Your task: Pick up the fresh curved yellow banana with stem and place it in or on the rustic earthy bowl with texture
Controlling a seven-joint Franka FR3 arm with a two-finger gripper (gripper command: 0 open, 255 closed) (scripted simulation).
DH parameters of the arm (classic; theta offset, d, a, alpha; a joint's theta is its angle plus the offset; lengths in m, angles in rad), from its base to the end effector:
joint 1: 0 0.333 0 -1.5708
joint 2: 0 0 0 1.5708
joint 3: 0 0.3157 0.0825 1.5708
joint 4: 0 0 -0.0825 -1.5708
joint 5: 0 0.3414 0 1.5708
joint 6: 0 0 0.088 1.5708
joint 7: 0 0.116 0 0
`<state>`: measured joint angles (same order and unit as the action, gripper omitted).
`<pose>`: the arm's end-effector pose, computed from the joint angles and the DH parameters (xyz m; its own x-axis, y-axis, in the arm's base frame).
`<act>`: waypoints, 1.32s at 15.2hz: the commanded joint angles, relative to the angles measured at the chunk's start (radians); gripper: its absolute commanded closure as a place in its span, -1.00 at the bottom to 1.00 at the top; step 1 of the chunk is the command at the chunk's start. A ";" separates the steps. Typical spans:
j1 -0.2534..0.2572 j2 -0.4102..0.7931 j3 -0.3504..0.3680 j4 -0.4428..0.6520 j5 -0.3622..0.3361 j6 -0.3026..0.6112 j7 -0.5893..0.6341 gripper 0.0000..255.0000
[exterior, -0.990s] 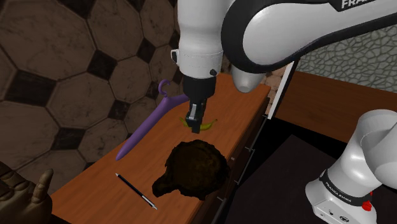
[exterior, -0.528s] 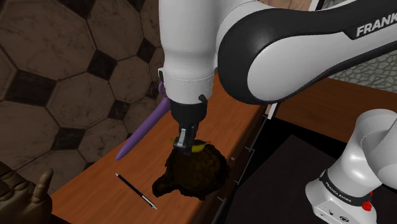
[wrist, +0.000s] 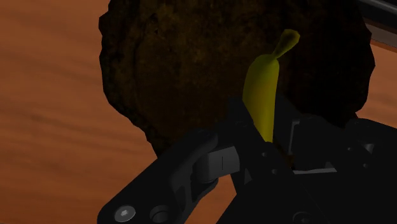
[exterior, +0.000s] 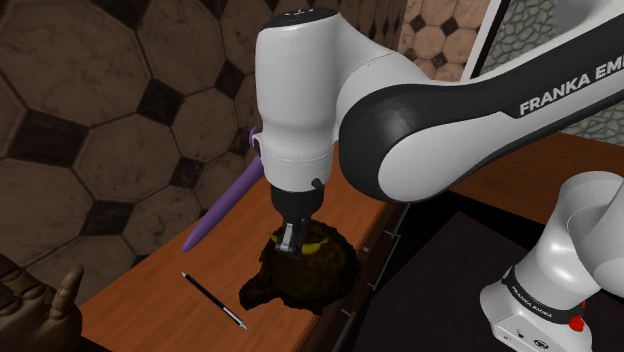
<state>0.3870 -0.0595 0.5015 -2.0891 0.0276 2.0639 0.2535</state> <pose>0.3109 0.3905 0.4592 0.8125 0.5823 0.0273 0.5826 -0.8127 -0.0030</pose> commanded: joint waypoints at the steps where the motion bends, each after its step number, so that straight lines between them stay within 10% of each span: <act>1: 0.000 0.005 0.000 -0.003 -0.002 0.008 0.002 1.00; 7: 0.000 0.005 0.000 -0.003 -0.003 0.008 0.002 1.00; 8: 0.000 0.005 0.000 -0.003 -0.003 0.008 0.002 -1.00; 20: -0.002 -0.034 -0.007 0.087 0.016 -0.117 -0.013 -1.00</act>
<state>0.3845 -0.0949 0.4948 -2.0072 0.0440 1.9516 0.2404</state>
